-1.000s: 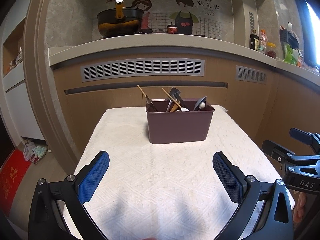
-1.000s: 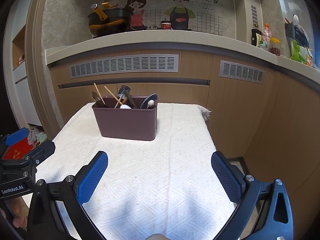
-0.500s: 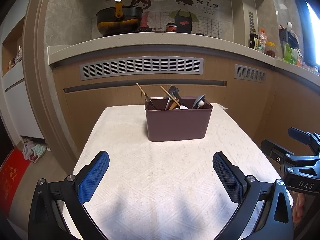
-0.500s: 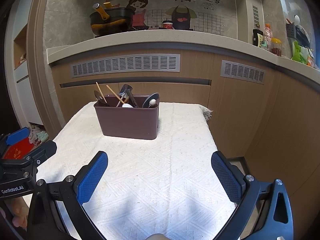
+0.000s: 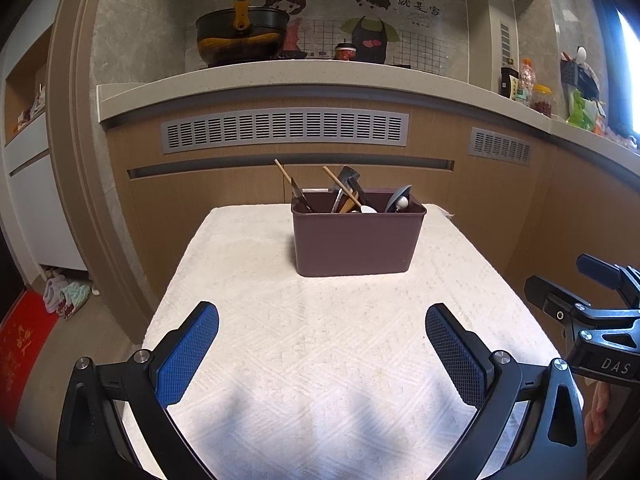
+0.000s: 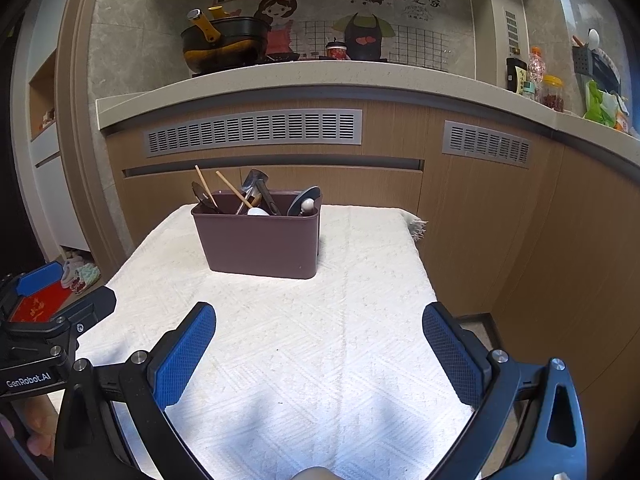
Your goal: Organize utensils
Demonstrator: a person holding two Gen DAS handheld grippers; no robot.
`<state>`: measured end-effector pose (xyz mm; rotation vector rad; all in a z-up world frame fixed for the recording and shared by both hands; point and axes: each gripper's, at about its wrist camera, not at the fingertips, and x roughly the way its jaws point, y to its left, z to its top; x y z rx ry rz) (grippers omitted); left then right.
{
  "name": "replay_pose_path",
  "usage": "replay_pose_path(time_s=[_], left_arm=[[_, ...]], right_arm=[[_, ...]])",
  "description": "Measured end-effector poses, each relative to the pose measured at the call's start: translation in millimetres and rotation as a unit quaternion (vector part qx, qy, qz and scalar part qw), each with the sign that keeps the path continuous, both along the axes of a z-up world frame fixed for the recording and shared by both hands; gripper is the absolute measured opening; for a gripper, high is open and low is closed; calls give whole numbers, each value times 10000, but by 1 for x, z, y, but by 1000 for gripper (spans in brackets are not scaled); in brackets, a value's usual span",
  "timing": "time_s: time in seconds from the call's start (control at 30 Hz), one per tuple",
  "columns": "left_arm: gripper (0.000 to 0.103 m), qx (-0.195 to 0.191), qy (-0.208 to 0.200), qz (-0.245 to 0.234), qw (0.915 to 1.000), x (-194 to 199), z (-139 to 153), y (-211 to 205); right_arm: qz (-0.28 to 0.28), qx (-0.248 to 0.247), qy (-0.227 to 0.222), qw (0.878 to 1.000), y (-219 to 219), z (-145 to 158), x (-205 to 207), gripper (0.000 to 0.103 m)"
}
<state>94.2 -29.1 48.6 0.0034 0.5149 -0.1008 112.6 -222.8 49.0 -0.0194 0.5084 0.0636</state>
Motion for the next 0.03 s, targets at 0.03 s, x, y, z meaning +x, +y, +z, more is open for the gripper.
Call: replay_pose_path(time_s=[0.03], left_arm=[[103, -6, -8, -20, 10000, 0, -1, 0]], right_arm=[[-3, -8, -3, 10000, 0, 0, 0, 103]])
